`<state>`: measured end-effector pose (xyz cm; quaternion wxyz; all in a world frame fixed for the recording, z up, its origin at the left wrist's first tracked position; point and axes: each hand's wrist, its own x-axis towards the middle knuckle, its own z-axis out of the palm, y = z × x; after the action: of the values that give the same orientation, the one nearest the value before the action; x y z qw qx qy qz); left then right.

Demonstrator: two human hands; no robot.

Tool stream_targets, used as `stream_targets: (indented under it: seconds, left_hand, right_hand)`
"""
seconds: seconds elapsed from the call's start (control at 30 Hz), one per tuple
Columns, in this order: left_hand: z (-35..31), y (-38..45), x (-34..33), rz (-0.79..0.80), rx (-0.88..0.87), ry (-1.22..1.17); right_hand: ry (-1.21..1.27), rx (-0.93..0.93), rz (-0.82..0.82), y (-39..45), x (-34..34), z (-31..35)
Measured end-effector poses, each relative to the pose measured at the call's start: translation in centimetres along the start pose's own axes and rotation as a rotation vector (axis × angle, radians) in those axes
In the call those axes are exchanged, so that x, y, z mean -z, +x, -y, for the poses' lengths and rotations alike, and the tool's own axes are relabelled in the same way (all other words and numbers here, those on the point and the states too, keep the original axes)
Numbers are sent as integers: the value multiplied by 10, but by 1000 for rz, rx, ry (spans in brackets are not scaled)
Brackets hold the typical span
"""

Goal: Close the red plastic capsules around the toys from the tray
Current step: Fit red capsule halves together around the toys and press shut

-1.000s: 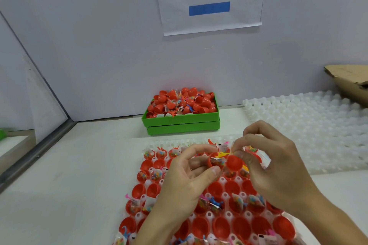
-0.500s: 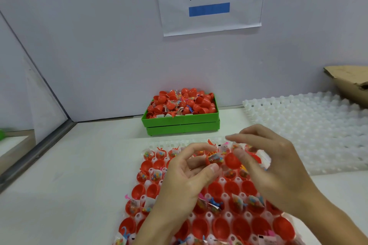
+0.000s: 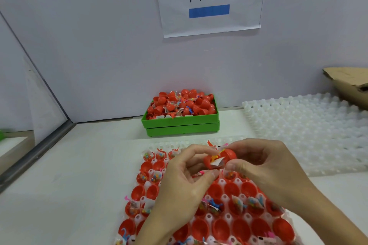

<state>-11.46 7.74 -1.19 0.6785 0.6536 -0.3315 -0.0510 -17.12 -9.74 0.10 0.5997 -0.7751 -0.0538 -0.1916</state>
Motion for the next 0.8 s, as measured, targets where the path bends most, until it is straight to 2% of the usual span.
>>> stream_targets:
  seconds: [0.27,0.53,0.6,0.8]
  left_hand:
    - [-1,-1,0,1,8,44]
    - [3,-4,-4,-74,-29,396]
    - [3,-4,-4,-76,-35,381]
    - [-3,-4,-3,-51,0,125]
  right_hand:
    - [26,-35,-25,-1,-2,0]
    - [-127,-19,-64,-3,-13,-2]
    - [-120,-16,-66,-3,-13,-2]
    - [-52,-7,-77,-4,-13,2]
